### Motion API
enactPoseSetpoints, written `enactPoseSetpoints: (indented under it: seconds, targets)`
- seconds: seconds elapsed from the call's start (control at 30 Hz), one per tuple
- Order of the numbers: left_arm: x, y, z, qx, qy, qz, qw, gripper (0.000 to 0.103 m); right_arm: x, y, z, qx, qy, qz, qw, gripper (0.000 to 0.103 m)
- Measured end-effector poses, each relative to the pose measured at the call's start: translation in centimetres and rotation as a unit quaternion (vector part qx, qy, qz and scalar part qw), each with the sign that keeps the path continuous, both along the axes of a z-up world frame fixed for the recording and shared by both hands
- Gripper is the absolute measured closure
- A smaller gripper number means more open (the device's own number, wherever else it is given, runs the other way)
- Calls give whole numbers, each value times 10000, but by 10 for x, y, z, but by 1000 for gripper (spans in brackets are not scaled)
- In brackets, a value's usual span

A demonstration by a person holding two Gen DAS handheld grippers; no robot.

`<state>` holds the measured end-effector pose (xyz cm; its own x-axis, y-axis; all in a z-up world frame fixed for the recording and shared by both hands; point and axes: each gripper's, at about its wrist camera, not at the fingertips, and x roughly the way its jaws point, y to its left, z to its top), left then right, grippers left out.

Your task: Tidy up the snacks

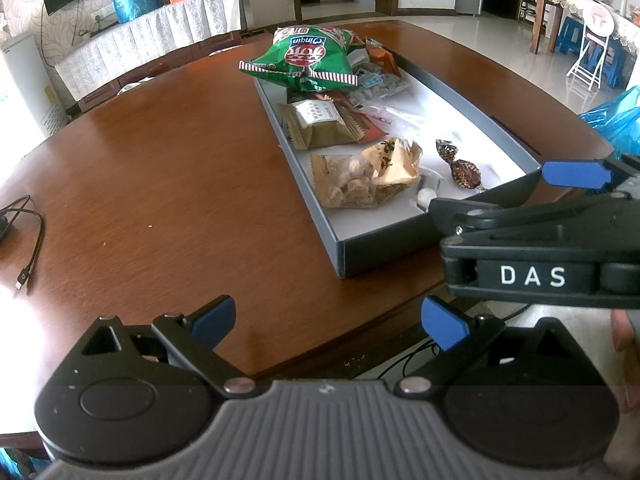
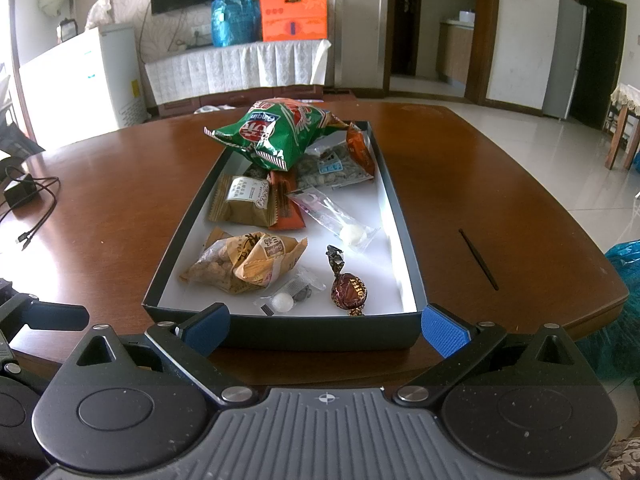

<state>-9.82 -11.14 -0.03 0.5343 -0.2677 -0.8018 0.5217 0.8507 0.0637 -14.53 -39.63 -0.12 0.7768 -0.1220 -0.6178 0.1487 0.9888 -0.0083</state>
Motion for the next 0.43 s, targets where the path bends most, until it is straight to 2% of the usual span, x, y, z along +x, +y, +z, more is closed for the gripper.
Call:
enactPoseSetpoints:
  seconds: [0.1, 0.23, 0.33, 0.43]
  targets:
    - [0, 1, 1, -48, -38, -7, 10000, 2, 0, 0, 0, -1, 0, 0, 10000, 0]
    - [-4, 6, 7, -405, -129, -141, 9990, 2, 0, 0, 0, -2, 0, 0, 10000, 0]
    - [-5, 5, 8, -404, -229, -158, 9988, 2, 0, 0, 0, -4, 0, 0, 10000, 0]
    - [-3, 4, 6, -385, -104, -189, 9990, 2, 0, 0, 0, -6, -1, -1, 10000, 0]
